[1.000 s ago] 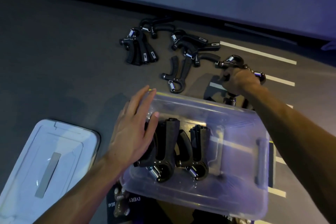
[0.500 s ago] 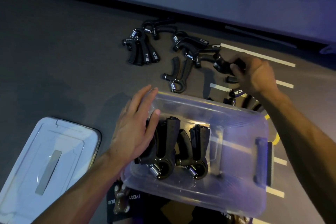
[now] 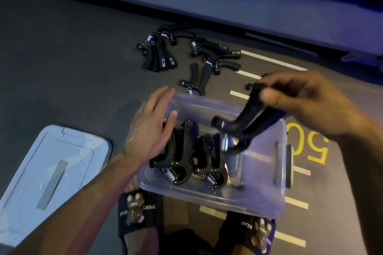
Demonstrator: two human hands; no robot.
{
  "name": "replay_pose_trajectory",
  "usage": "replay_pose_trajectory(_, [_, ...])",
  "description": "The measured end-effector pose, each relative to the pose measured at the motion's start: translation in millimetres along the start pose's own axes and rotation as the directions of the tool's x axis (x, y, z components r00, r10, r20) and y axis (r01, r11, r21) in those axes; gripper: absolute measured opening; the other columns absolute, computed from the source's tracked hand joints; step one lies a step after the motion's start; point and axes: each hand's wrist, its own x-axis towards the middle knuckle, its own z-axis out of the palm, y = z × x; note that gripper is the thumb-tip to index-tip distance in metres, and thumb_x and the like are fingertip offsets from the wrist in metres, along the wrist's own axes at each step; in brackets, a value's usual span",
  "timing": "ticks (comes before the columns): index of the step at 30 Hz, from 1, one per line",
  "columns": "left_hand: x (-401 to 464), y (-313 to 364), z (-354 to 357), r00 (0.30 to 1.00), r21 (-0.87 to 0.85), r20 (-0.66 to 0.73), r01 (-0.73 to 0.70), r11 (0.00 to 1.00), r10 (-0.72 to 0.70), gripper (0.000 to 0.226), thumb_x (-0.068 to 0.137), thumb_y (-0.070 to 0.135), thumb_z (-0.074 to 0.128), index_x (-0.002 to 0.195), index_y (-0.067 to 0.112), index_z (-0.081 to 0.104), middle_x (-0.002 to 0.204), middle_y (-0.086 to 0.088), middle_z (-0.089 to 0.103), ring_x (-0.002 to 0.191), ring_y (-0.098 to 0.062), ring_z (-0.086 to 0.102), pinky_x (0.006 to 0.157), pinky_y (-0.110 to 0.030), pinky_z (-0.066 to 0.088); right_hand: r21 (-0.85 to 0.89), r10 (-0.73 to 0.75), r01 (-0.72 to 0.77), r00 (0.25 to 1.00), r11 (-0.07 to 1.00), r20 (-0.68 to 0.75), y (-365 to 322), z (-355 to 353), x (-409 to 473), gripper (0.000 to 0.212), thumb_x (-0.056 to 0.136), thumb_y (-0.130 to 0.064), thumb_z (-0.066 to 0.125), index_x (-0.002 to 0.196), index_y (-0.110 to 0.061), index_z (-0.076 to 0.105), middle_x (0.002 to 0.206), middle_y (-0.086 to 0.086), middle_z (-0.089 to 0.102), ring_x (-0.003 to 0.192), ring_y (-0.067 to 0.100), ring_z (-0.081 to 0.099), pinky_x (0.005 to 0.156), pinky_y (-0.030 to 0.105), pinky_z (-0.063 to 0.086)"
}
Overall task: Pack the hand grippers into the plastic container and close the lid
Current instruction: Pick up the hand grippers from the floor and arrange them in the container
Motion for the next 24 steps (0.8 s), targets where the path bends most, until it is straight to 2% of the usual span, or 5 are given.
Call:
replay_pose_trajectory(4, [-0.8, 0.3, 0.2, 1.000, 0.013, 0.002, 0.000, 1.000, 0.000, 0.052, 0.106, 0.030, 0.046, 0.156, 0.017, 0.037, 0.162, 0.001, 0.033, 0.144, -0.024, 0.039, 0.114, -0.050, 0.037, -0.293, 0.152, -0.076, 0.957, 0.953, 0.246, 21.8, 54.9, 7.1, 0.023, 0.094, -0.033, 0.064, 0.095, -0.012, 0.074, 0.082, 0.005, 0.072, 0.075, 0.013, 0.064, 0.072, 0.030, 0.049])
replay_pose_trajectory(10, [-0.2, -1.1, 0.7, 1.000, 0.016, 0.001, -0.003, 1.000, 0.003, 0.052, 0.106, 0.030, 0.046, 0.156, 0.016, 0.038, 0.162, 0.000, 0.033, 0.144, -0.024, 0.039, 0.113, -0.051, 0.037, -0.545, 0.346, -0.150, 0.896, 0.825, 0.277, 70.4, 104.0, 24.9, 0.028, 0.098, -0.033, 0.060, 0.089, -0.008, 0.067, 0.082, 0.010, 0.069, 0.080, 0.028, 0.062, 0.074, 0.035, 0.047])
replay_pose_trajectory(14, [-0.4, -2.0, 0.7, 1.000, 0.004, -0.004, -0.005, 1.000, 0.005, 0.052, 0.106, 0.030, 0.047, 0.156, 0.018, 0.037, 0.162, 0.001, 0.033, 0.144, -0.023, 0.039, 0.113, -0.052, 0.038, -0.552, 0.408, -0.253, 0.896, 0.794, 0.176, 89.2, 122.2, 29.1, 0.024, 0.097, -0.039, 0.060, 0.102, -0.019, 0.071, 0.097, 0.003, 0.073, 0.098, 0.025, 0.064, 0.089, 0.040, 0.052])
replay_pose_trajectory(19, [0.6, -1.9, 0.5, 1.000, 0.005, -0.007, -0.001, 1.000, 0.001, 0.052, 0.105, 0.029, 0.048, 0.155, 0.018, 0.038, 0.161, 0.001, 0.033, 0.143, -0.023, 0.039, 0.113, -0.051, 0.037, -0.483, 0.197, -0.211, 0.977, 0.850, -0.080, 92.4, 124.3, 15.9, 0.033, 0.089, -0.022, 0.072, 0.120, -0.011, 0.069, 0.122, 0.008, 0.065, 0.118, 0.027, 0.056, 0.105, 0.032, 0.040])
replay_pose_trajectory(24, [-0.1, -1.3, 0.3, 1.000, -0.004, -0.008, -0.008, 1.000, 0.008, 0.052, 0.106, 0.029, 0.048, 0.156, 0.017, 0.038, 0.161, 0.001, 0.034, 0.145, -0.022, 0.038, 0.114, -0.051, 0.036, -0.370, 0.263, -0.332, 0.938, 0.868, -0.225, 93.1, 120.1, -15.5, 0.057, 0.084, -0.020, 0.078, 0.136, -0.016, 0.054, 0.135, 0.000, 0.052, 0.117, 0.017, 0.056, 0.102, 0.032, 0.047])
